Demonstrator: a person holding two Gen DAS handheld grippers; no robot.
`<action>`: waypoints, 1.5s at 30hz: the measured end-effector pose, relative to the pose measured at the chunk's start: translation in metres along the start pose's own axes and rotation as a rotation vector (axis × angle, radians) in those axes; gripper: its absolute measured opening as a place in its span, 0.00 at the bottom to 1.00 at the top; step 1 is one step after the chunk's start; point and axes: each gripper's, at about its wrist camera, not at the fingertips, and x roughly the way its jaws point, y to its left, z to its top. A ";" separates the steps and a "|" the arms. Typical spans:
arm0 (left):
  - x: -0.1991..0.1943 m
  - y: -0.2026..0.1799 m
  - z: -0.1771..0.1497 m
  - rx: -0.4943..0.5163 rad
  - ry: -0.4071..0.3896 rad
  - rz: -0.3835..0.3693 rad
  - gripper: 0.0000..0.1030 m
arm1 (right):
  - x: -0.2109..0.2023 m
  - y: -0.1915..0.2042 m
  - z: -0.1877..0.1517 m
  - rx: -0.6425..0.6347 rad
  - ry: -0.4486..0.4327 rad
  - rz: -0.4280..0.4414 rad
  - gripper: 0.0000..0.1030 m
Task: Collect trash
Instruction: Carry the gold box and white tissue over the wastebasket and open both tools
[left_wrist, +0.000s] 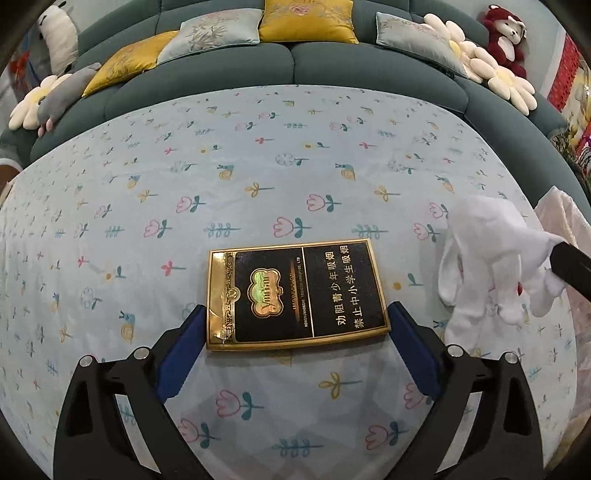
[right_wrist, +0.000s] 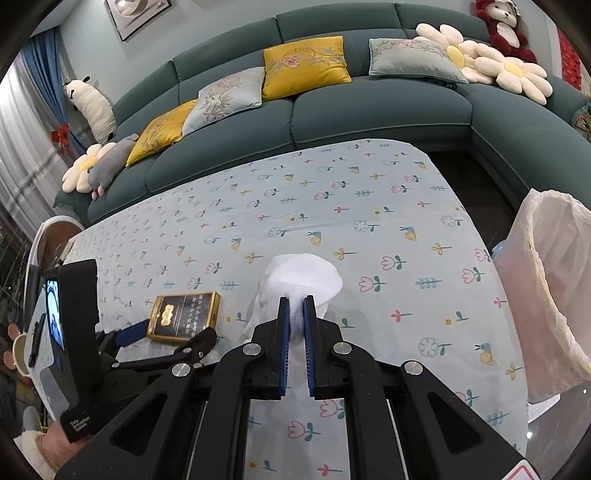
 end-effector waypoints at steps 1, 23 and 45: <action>0.000 0.001 0.000 -0.008 -0.003 -0.004 0.88 | -0.001 -0.001 0.000 -0.004 -0.002 0.000 0.07; -0.076 -0.164 0.038 0.083 -0.134 -0.266 0.88 | -0.102 -0.120 0.049 0.087 -0.186 -0.150 0.07; -0.052 -0.341 0.035 0.267 -0.025 -0.397 0.88 | -0.137 -0.266 0.045 0.337 -0.213 -0.296 0.07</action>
